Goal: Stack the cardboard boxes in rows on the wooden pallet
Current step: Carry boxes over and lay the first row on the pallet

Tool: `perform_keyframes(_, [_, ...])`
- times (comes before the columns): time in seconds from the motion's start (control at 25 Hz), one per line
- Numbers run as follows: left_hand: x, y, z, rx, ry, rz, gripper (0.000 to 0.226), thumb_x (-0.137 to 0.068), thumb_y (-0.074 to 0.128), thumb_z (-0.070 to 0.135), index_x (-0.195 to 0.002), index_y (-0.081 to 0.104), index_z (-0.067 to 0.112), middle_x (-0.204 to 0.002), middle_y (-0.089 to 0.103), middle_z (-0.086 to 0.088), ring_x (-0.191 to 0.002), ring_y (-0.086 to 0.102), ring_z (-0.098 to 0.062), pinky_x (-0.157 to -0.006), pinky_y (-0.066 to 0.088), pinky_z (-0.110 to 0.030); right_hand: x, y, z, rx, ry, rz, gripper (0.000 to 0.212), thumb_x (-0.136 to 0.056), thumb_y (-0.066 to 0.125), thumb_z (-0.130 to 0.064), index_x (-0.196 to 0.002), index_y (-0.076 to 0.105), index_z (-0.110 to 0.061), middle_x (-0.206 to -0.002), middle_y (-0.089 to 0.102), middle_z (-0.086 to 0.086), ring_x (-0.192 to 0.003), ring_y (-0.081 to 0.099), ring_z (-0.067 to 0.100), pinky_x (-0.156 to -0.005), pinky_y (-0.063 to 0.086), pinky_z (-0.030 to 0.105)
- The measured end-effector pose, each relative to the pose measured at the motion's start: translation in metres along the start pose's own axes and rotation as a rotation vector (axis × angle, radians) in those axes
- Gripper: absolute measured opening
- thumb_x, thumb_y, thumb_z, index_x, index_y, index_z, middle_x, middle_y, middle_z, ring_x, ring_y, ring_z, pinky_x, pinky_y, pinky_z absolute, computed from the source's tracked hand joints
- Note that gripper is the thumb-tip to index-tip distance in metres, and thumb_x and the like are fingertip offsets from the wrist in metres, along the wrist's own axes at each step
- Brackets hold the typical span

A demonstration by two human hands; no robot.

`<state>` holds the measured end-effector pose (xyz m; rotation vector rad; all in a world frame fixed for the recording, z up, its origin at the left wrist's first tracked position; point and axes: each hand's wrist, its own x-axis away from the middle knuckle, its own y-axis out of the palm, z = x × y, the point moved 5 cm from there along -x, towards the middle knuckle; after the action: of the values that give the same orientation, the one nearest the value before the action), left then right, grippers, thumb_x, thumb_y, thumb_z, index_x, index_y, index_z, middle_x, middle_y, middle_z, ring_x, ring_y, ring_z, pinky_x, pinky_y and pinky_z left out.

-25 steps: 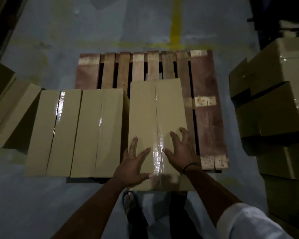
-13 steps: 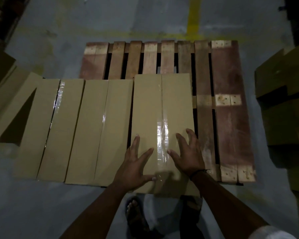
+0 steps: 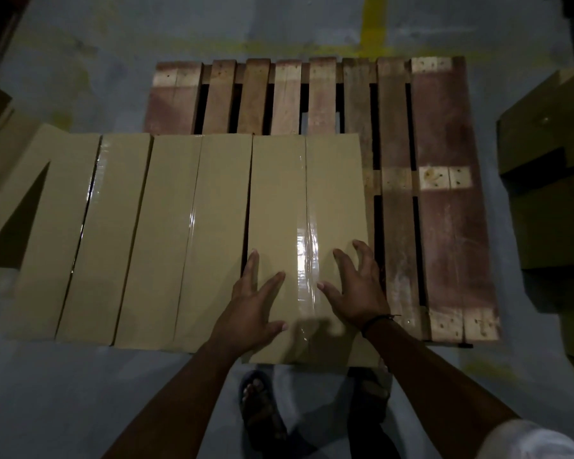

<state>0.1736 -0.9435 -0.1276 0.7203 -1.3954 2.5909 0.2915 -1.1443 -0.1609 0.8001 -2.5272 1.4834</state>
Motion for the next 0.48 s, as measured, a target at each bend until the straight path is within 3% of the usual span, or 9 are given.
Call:
perform_keyframes(0.12, [0.002, -0.006, -0.009, -0.173, -0.004, 0.065, 0.087, -0.084, 0.076, 0.041, -0.156, 0.027, 0.039, -0.169, -0.006, 0.003, -0.15, 0.014, -0.031, -0.113, 0.04, -0.048, 0.003, 0.009, -0.002, -0.056, -0.016, -0.084, 0.073, -0.09, 0.068, -0.042, -0.152, 0.031, -0.029, -0.162, -0.007, -0.005, -0.151, 0.007, 0.029, -0.119, 0.031, 0.043])
perform_keyframes(0.24, [0.013, -0.013, -0.021, -0.248, -0.083, 0.134, 0.091, -0.083, 0.074, 0.046, -0.158, 0.025, 0.031, -0.166, 0.016, -0.004, -0.148, 0.018, -0.033, -0.117, 0.032, -0.049, 0.006, 0.016, -0.003, -0.056, -0.002, -0.138, 0.083, -0.089, 0.07, -0.039, -0.156, 0.022, -0.029, -0.163, -0.015, -0.007, -0.153, 0.002, 0.029, -0.121, 0.029, 0.046])
perform_keyframes(0.4, [0.04, 0.01, -0.043, -0.274, -0.143, -0.092, 0.113, -0.079, 0.075, 0.059, -0.161, 0.002, 0.03, -0.169, -0.008, -0.004, -0.152, -0.001, -0.035, -0.123, 0.015, -0.047, 0.016, 0.022, -0.006, 0.044, 0.037, -0.188, 0.096, -0.085, 0.07, -0.051, -0.158, 0.011, -0.034, -0.161, -0.026, -0.013, -0.153, -0.008, 0.034, -0.119, 0.029, 0.051])
perform_keyframes(0.48, [0.055, 0.02, -0.049, -0.313, -0.113, -0.131, 0.121, -0.076, 0.078, 0.058, -0.161, -0.004, 0.03, -0.168, -0.017, -0.003, -0.153, -0.003, -0.035, -0.124, 0.013, -0.046, 0.028, 0.027, -0.008, 0.082, 0.058, -0.19, 0.099, -0.083, 0.068, -0.057, -0.159, 0.008, -0.033, -0.16, -0.028, -0.011, -0.152, -0.013, 0.036, -0.114, 0.033, 0.052])
